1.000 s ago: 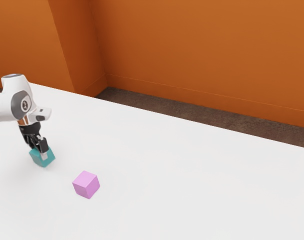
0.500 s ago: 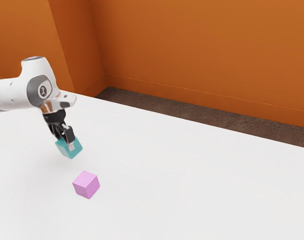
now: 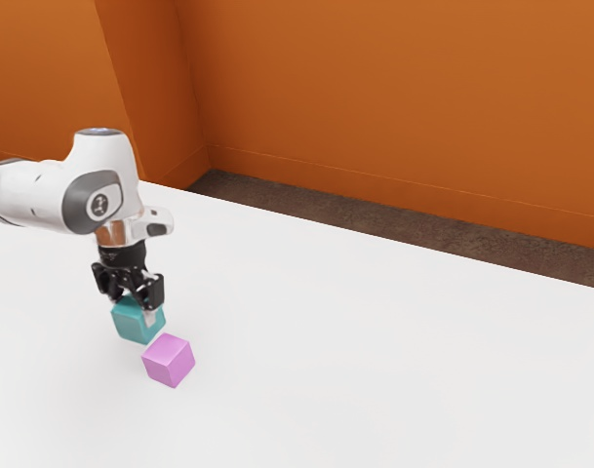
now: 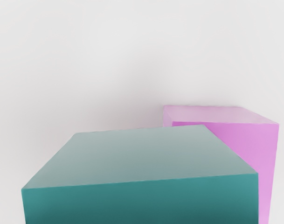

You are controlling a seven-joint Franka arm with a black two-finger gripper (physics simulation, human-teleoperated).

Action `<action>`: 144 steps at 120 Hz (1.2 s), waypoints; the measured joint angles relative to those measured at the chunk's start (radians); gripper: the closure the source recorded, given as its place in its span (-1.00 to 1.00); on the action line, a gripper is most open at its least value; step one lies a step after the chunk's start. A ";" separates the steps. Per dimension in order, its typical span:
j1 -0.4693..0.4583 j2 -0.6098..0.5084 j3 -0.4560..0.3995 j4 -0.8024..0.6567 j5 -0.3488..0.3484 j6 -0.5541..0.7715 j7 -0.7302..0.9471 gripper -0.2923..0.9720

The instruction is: Pick up the blue block with one arm, and put the blue block on the pink block with one arm

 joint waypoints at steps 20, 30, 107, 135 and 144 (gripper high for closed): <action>-0.018 0.008 -0.001 0.005 0.007 0.047 -0.046 -0.03; -0.027 0.008 -0.001 0.004 0.008 0.067 -0.031 -0.03; -0.105 -0.064 0.043 -0.106 -0.090 0.111 0.150 -0.03; -0.111 -0.028 0.045 -0.097 -0.111 0.118 0.180 -0.03; -0.113 -0.029 0.045 -0.099 -0.113 0.118 0.188 -0.03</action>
